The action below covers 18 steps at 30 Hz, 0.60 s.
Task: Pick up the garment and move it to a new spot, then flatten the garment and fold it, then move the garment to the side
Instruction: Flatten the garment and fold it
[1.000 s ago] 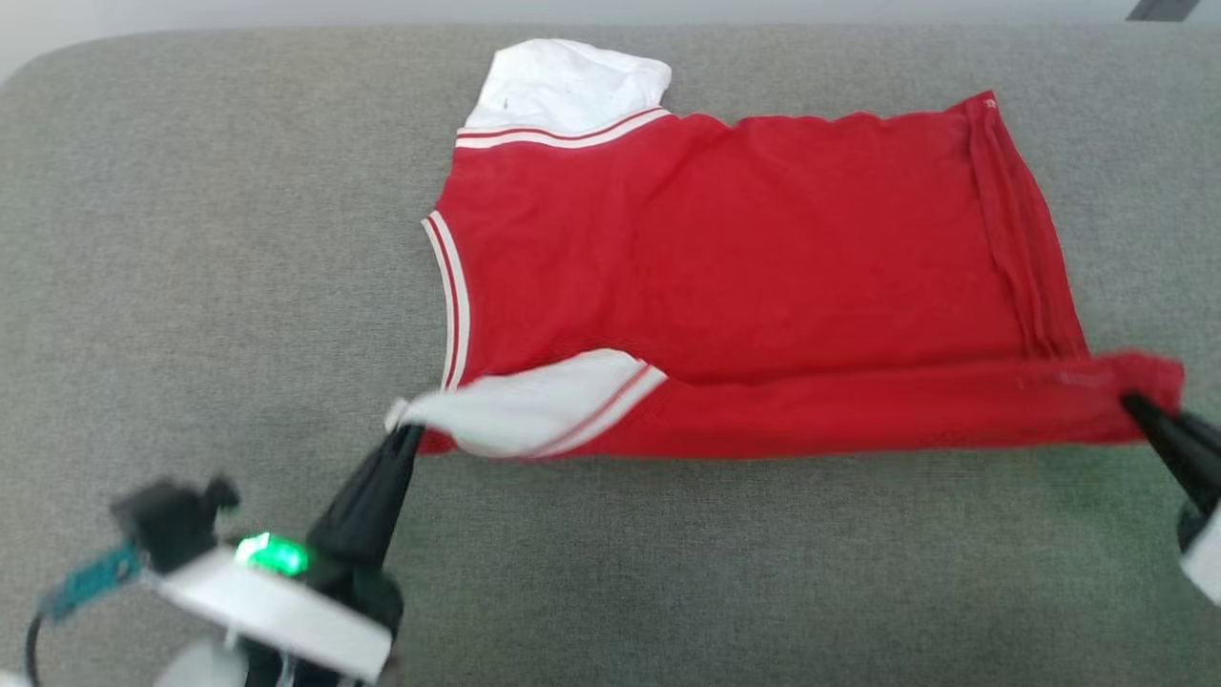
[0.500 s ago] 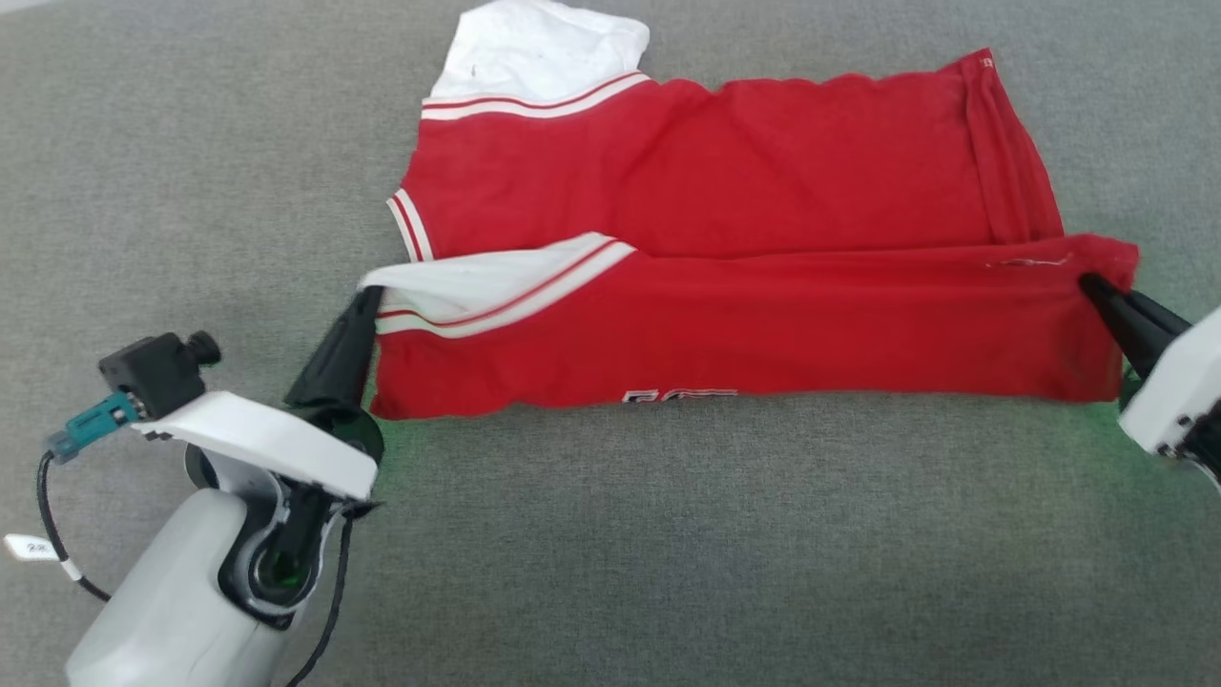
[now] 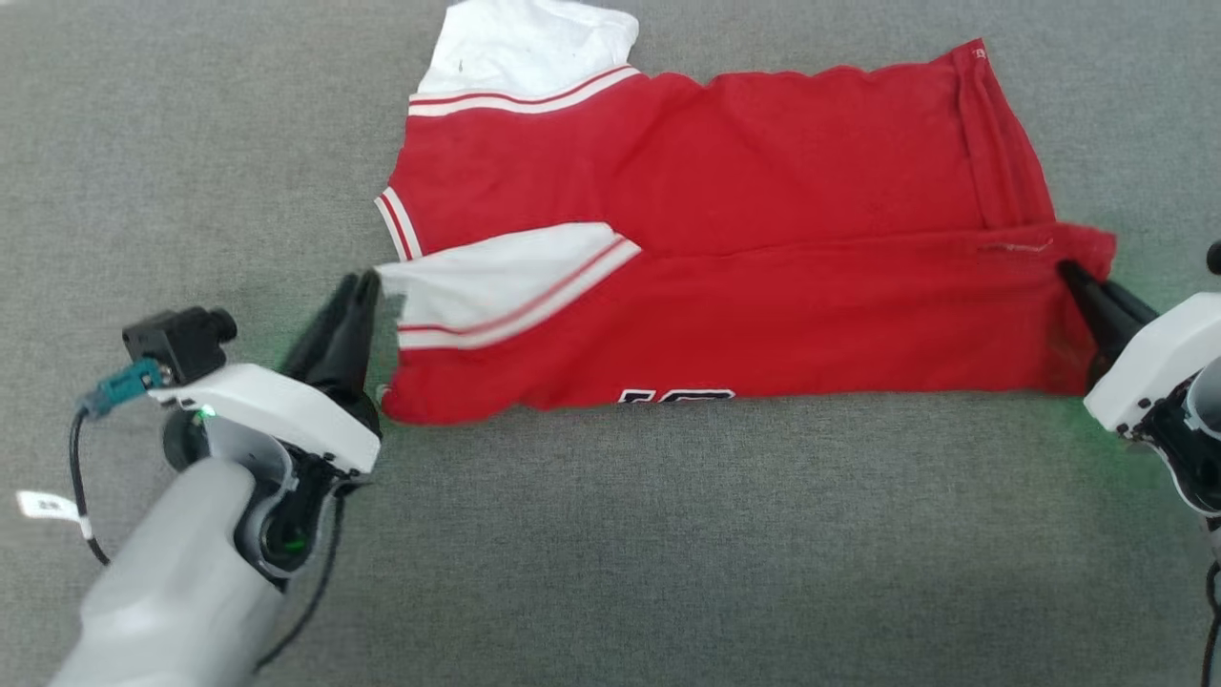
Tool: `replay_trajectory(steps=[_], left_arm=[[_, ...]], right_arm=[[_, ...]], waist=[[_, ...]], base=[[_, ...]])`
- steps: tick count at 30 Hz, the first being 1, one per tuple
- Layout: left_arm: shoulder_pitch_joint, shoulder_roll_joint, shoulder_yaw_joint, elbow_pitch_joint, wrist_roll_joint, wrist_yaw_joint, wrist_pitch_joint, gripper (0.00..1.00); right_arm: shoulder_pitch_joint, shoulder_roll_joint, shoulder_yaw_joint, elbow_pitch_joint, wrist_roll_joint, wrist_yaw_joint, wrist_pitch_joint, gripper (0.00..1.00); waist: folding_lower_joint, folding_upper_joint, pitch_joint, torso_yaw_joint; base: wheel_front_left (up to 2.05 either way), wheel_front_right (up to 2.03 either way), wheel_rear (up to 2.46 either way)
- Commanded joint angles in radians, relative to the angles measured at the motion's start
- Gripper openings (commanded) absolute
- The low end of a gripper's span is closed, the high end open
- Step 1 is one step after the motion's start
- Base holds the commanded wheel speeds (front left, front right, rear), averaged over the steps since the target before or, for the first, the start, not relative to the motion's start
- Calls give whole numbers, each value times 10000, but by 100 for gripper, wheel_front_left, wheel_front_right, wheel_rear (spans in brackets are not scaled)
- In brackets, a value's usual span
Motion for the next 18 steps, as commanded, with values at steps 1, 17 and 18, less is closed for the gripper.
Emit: replay_trajectory(steps=[1,17,18], left_arm=[[-258,181,-9,25,501,19,-64,100],[-218,2993,-1670,-3922,1785,1464,5967,100],[-175,3078,-1620,-4260,1540,1697,6468,100]], right_arm=[[-163,-64,108,79,67,-6,-222,100],[214,-331,953,-650,330,-6,-1187,100],[202,-310,957,-719,326,-6,-1184,100]], waist=[[0,0,-88,2],[0,0,-794,78],[0,0,-769,36]], base=[[0,0,0],[0,0,0],[0,0,0]])
